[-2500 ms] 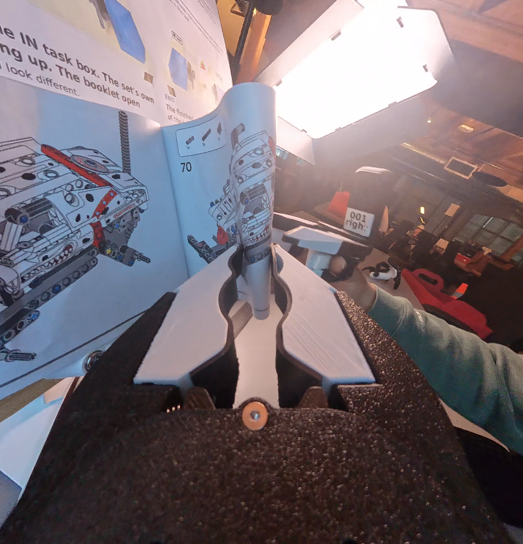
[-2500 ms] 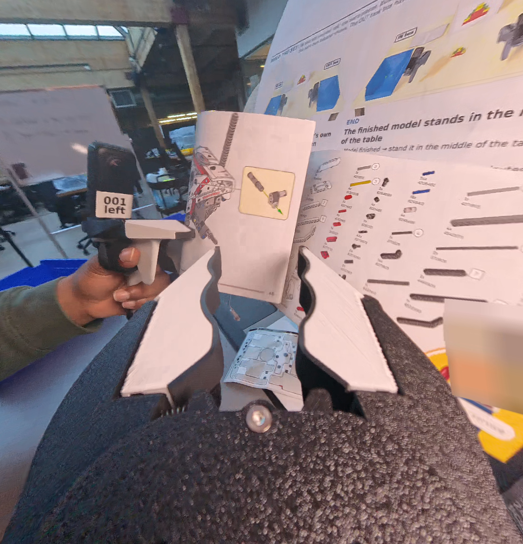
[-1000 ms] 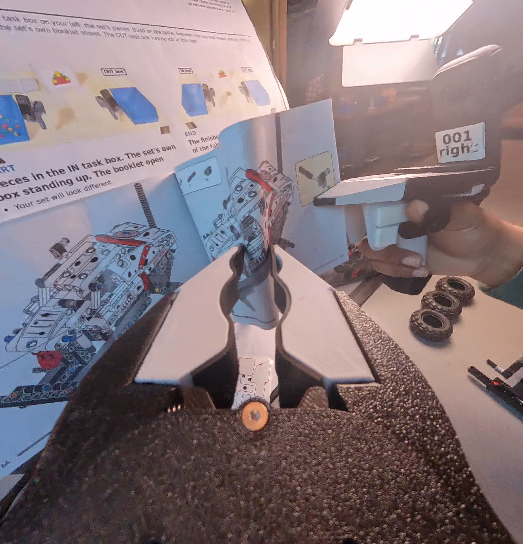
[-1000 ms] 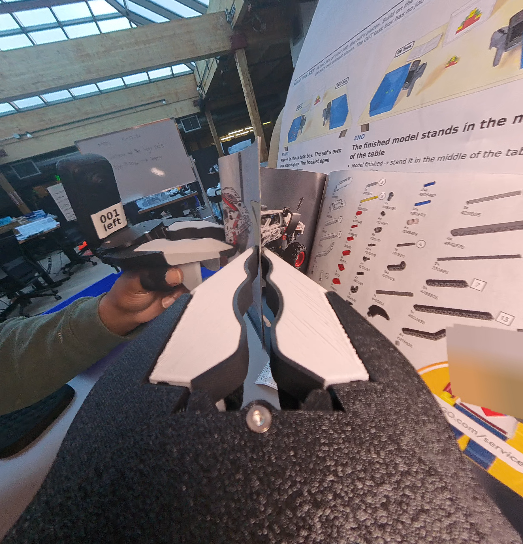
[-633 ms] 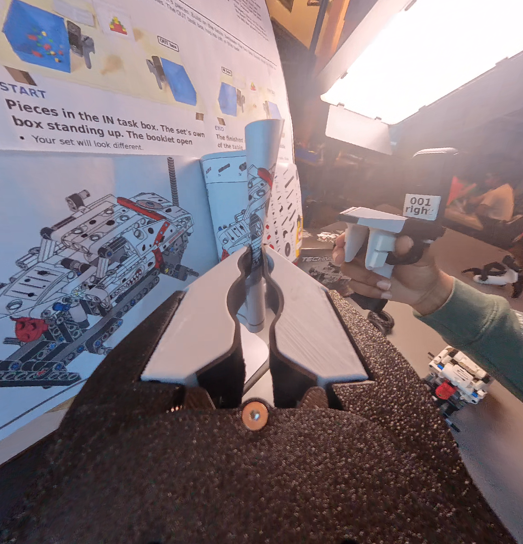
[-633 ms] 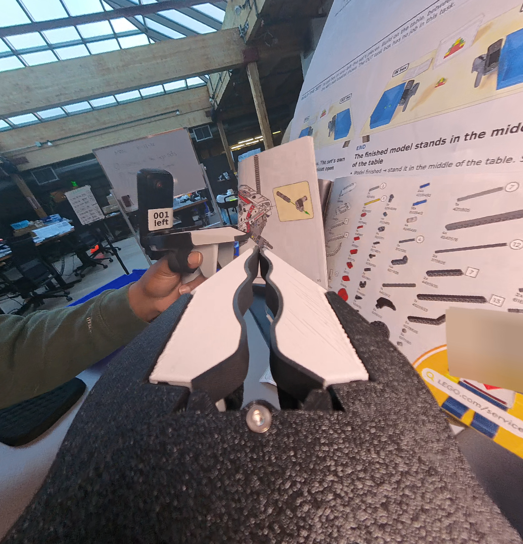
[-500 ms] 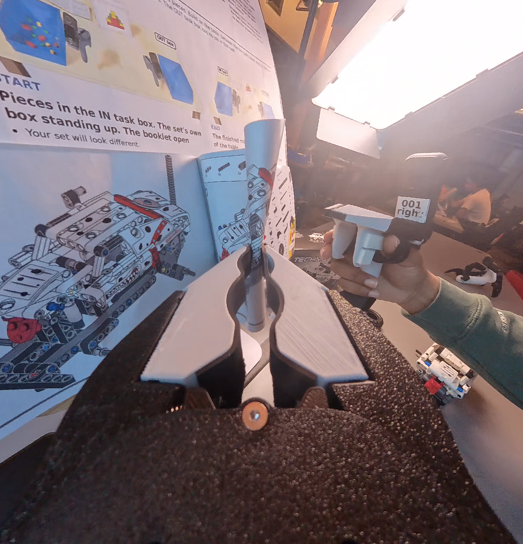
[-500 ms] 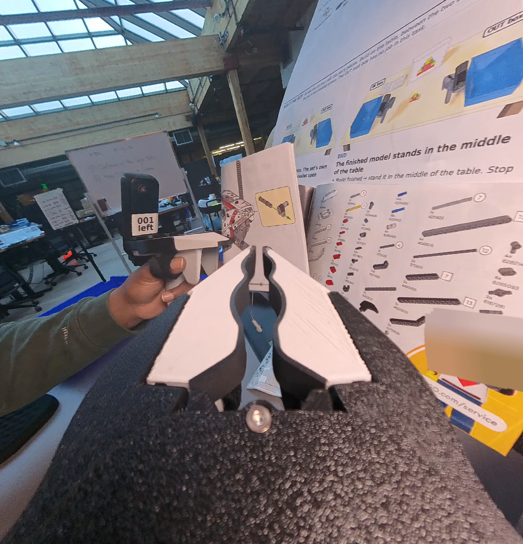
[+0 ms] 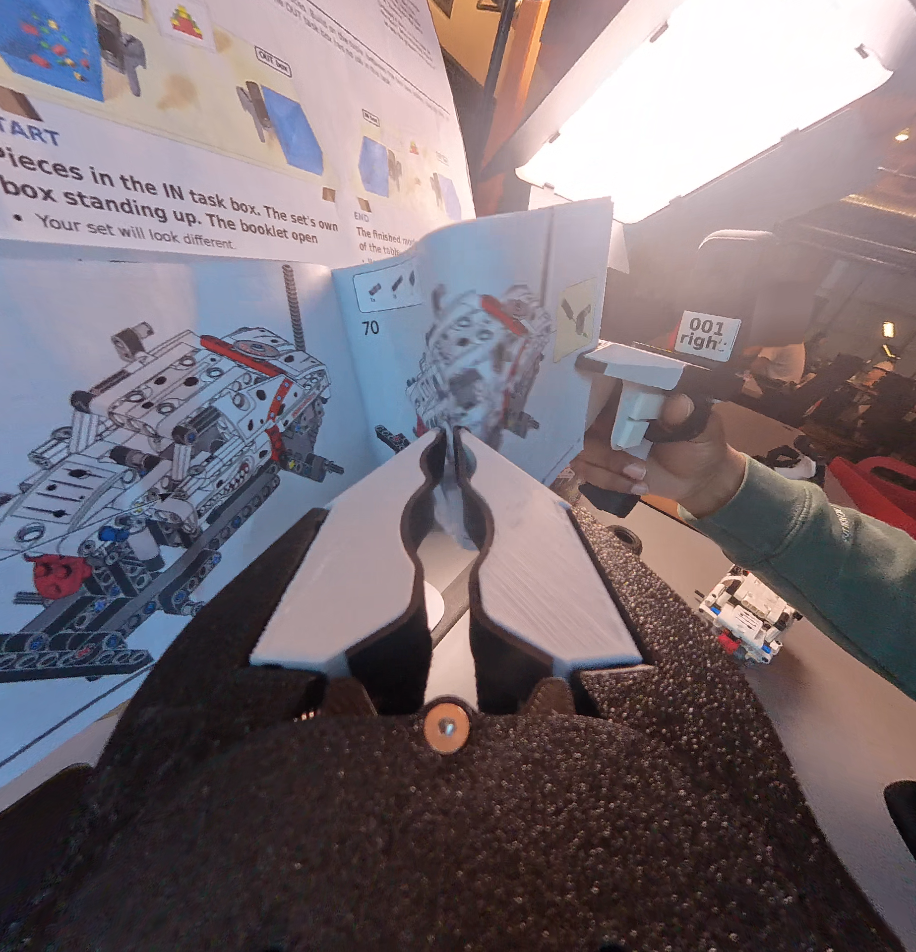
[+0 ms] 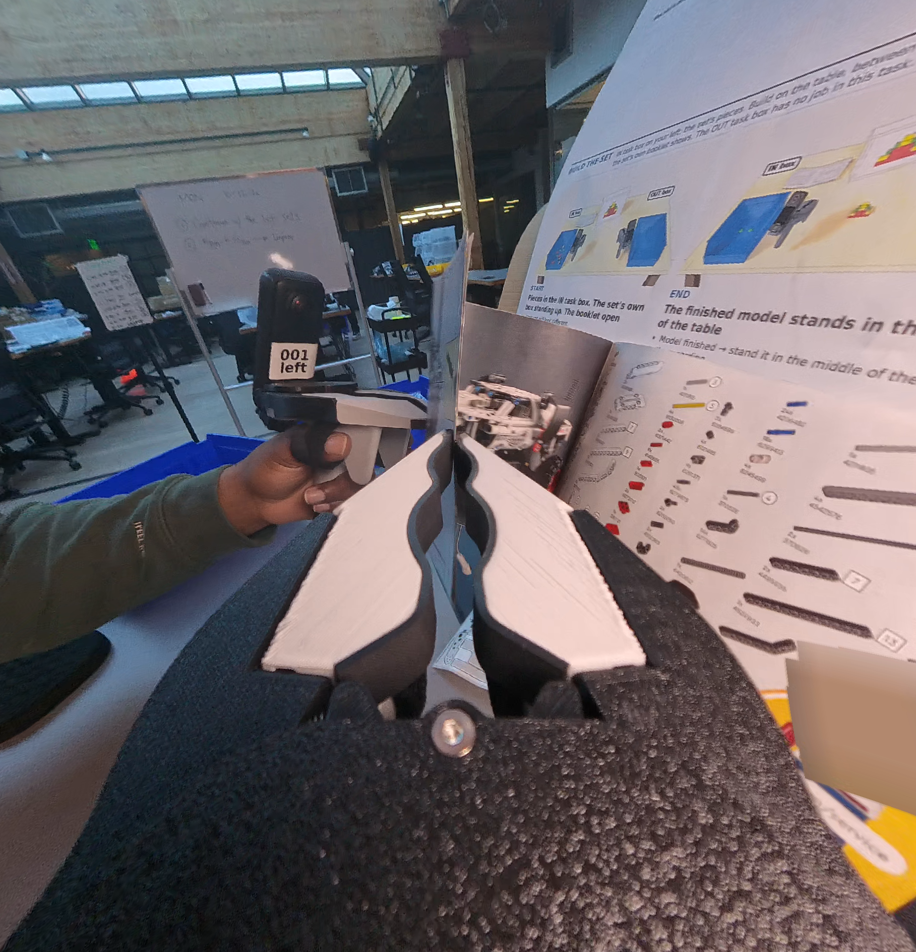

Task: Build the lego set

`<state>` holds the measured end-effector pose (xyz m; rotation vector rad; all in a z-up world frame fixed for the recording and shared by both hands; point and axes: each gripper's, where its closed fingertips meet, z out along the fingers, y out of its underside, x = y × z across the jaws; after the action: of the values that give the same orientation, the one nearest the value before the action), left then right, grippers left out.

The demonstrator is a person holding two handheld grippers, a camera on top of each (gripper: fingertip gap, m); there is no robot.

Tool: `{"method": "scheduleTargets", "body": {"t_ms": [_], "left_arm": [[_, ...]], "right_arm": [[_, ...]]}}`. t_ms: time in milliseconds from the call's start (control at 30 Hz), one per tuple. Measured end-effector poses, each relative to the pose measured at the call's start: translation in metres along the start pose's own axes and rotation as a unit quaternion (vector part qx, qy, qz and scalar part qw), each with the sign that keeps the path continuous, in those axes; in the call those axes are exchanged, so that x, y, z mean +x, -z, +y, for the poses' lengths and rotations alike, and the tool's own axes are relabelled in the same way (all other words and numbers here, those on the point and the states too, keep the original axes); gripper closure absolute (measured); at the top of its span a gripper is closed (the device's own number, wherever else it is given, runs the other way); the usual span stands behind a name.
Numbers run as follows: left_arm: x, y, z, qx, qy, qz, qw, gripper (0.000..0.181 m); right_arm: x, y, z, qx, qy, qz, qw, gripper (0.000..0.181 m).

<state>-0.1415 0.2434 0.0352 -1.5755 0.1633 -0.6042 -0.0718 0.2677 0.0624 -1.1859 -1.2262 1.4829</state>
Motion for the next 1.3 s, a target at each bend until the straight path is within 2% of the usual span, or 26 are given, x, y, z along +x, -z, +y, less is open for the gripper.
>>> {"method": "scheduleTargets", "body": {"t_ms": [133, 233, 300, 333, 400, 467, 733, 833, 1000, 1033, 1133, 1300], "left_arm": [[-0.003, 0.005, -0.001, -0.002, -0.004, -0.017, 1.000, 0.178], [0.017, 0.004, -0.009, 0.011, -0.032, -0.009, 0.999, 0.155], [0.023, -0.006, -0.007, -0.003, -0.048, -0.020, 0.999, 0.141], [0.023, -0.011, -0.006, -0.010, -0.062, -0.032, 0.997, 0.142], [0.017, -0.016, -0.005, -0.019, -0.102, -0.064, 0.993, 0.163], [0.016, -0.017, -0.005, -0.022, -0.112, -0.062, 0.992, 0.169], [0.006, -0.005, -0.007, 0.005, -0.041, -0.029, 0.999, 0.175], [0.000, 0.001, -0.012, 0.020, -0.020, -0.024, 0.999, 0.173], [0.005, 0.003, -0.006, 0.008, -0.017, 0.004, 1.000, 0.172], [0.008, 0.002, -0.006, 0.009, -0.017, 0.012, 1.000, 0.172], [0.020, -0.003, -0.003, 0.001, -0.009, 0.053, 0.999, 0.172], [0.028, -0.009, 0.004, -0.011, -0.012, 0.075, 0.997, 0.172]], "right_arm": [[0.006, 0.012, 0.001, 0.022, -0.047, -0.006, 0.999, 0.181], [0.008, 0.013, 0.006, 0.018, -0.042, 0.000, 0.999, 0.181], [0.006, 0.010, 0.008, 0.018, -0.039, 0.000, 0.999, 0.181], [0.005, 0.009, 0.008, 0.019, -0.038, 0.001, 0.999, 0.181], [0.004, 0.008, 0.007, 0.024, -0.040, -0.001, 0.999, 0.181], [0.006, 0.010, 0.009, 0.020, -0.039, 0.002, 0.999, 0.181], [0.009, 0.022, 0.010, 0.035, -0.068, -0.016, 0.997, 0.181], [0.017, 0.024, 0.009, 0.032, -0.059, 0.009, 0.998, 0.181], [0.027, 0.029, 0.010, 0.019, -0.055, 0.039, 0.998, 0.181], [0.027, 0.029, 0.010, 0.017, -0.051, 0.046, 0.998, 0.177], [0.035, 0.031, 0.009, 0.006, -0.037, 0.081, 0.996, 0.138], [0.020, 0.028, 0.000, -0.004, -0.014, 0.046, 0.999, 0.136]]}}
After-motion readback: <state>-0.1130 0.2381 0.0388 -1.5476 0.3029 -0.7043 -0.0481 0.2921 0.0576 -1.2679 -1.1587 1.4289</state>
